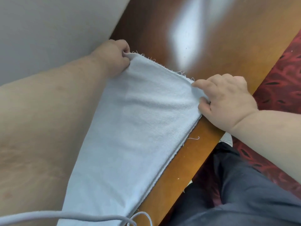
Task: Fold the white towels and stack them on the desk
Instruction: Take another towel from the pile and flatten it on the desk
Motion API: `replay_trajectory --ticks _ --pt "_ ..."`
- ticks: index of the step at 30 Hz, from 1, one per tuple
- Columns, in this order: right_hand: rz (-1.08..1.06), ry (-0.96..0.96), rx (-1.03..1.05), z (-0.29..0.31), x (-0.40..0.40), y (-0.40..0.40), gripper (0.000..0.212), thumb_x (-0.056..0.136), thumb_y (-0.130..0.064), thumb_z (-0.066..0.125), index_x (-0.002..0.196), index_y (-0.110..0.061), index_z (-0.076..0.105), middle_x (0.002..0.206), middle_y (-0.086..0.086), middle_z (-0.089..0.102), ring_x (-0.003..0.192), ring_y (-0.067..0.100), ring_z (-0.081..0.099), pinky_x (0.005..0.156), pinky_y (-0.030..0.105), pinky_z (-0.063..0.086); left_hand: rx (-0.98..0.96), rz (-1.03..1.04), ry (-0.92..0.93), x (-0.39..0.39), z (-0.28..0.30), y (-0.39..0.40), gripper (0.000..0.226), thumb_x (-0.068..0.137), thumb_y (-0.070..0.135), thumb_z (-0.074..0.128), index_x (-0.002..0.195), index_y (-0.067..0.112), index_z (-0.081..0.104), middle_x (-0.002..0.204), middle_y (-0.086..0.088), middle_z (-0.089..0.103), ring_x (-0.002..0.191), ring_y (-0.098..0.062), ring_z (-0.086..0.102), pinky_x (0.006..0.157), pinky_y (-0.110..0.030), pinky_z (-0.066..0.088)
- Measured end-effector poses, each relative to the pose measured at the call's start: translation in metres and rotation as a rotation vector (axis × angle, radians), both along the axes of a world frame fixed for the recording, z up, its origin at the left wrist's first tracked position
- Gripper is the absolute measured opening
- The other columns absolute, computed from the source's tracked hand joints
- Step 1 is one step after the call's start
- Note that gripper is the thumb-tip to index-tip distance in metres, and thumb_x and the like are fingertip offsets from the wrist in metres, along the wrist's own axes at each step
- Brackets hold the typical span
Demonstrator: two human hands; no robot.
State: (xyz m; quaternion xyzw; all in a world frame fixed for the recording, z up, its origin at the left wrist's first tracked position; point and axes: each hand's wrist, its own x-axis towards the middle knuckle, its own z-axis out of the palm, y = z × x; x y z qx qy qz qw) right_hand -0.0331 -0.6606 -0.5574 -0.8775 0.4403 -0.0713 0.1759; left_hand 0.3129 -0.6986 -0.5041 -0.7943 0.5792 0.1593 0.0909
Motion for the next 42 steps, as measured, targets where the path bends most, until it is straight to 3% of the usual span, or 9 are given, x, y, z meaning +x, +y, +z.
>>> replay_trajectory --ticks 6,10,13,18,27,30,36,39,42 --pt "0.013 0.026 -0.054 0.001 0.005 0.002 0.055 0.085 -0.03 0.035 0.134 -0.034 0.058 0.1 0.005 0.06 0.087 0.034 0.051 0.079 0.046 0.033 -0.148 -0.052 -0.014 0.008 0.002 -0.008 0.01 0.083 0.022 0.051 0.09 0.028 0.051 0.096 -0.006 0.064 0.09 -0.033 0.058 0.077 -0.035 0.047" --pt "-0.005 0.051 -0.054 0.002 0.004 0.005 0.057 0.087 -0.03 0.031 0.14 -0.033 0.053 0.101 0.008 0.059 0.086 0.034 0.051 0.08 0.046 0.036 -0.16 -0.039 0.044 0.009 -0.003 -0.013 0.026 0.09 0.016 0.051 0.109 0.028 0.061 0.109 -0.006 0.064 0.1 -0.029 0.06 0.082 -0.03 0.047" --pt "-0.065 0.067 -0.004 0.003 0.008 0.003 0.052 0.091 -0.026 0.034 0.142 -0.035 0.042 0.105 0.005 0.06 0.093 0.034 0.054 0.088 0.048 0.039 -0.076 -0.075 0.189 0.01 0.001 -0.01 0.043 0.088 0.036 0.061 0.13 0.04 0.053 0.123 0.002 0.056 0.099 -0.02 0.059 0.087 -0.031 0.047" --pt "-0.145 0.008 0.04 0.005 0.013 0.001 0.046 0.09 -0.02 0.048 0.135 -0.031 0.047 0.105 0.009 0.065 0.099 0.038 0.059 0.093 0.051 0.042 0.121 -0.205 0.168 0.013 0.014 -0.008 0.054 0.074 0.057 0.076 0.124 0.047 0.057 0.138 0.008 0.042 0.099 -0.015 0.057 0.093 -0.033 0.045" --pt "-0.138 0.0 -0.005 0.001 0.014 0.002 0.049 0.091 -0.023 0.05 0.139 -0.027 0.045 0.098 0.008 0.064 0.095 0.037 0.06 0.088 0.048 0.043 -0.109 -0.622 -0.125 -0.001 0.036 -0.005 0.037 0.069 0.044 0.08 0.066 0.026 0.049 0.104 0.007 0.062 0.105 -0.022 0.049 0.085 -0.036 0.043" --pt "-0.137 0.003 -0.018 0.0 0.012 0.002 0.05 0.089 -0.025 0.049 0.139 -0.026 0.046 0.097 0.008 0.064 0.095 0.036 0.06 0.086 0.047 0.043 -0.167 -0.725 -0.163 -0.002 0.039 0.007 0.033 0.073 0.038 0.08 0.069 0.025 0.05 0.091 0.003 0.063 0.1 -0.026 0.051 0.083 -0.038 0.045" --pt "-0.129 0.019 -0.036 -0.002 0.011 0.003 0.05 0.088 -0.025 0.05 0.138 -0.025 0.047 0.096 0.008 0.064 0.094 0.036 0.061 0.084 0.047 0.044 -0.258 -0.8 -0.159 0.005 0.036 0.025 0.029 0.087 0.036 0.071 0.115 0.028 0.067 0.101 -0.002 0.062 0.106 -0.033 0.051 0.095 -0.041 0.031" --pt "-0.127 0.022 -0.042 -0.004 0.011 0.002 0.049 0.088 -0.026 0.049 0.137 -0.027 0.045 0.095 0.006 0.063 0.09 0.035 0.061 0.083 0.046 0.044 -0.423 -0.85 -0.136 0.006 0.034 0.028 0.013 0.084 0.016 0.07 0.095 0.017 0.076 0.099 -0.007 0.064 0.103 -0.039 0.056 0.09 -0.043 0.035" --pt "-0.122 0.031 -0.043 -0.008 0.01 0.001 0.05 0.089 -0.026 0.051 0.138 -0.028 0.045 0.098 0.005 0.063 0.093 0.032 0.06 0.085 0.046 0.043 -0.313 -0.905 -0.076 0.006 0.033 0.028 0.008 0.077 0.007 0.065 0.085 0.008 0.068 0.096 -0.009 0.067 0.094 -0.037 0.059 0.075 -0.044 0.052"
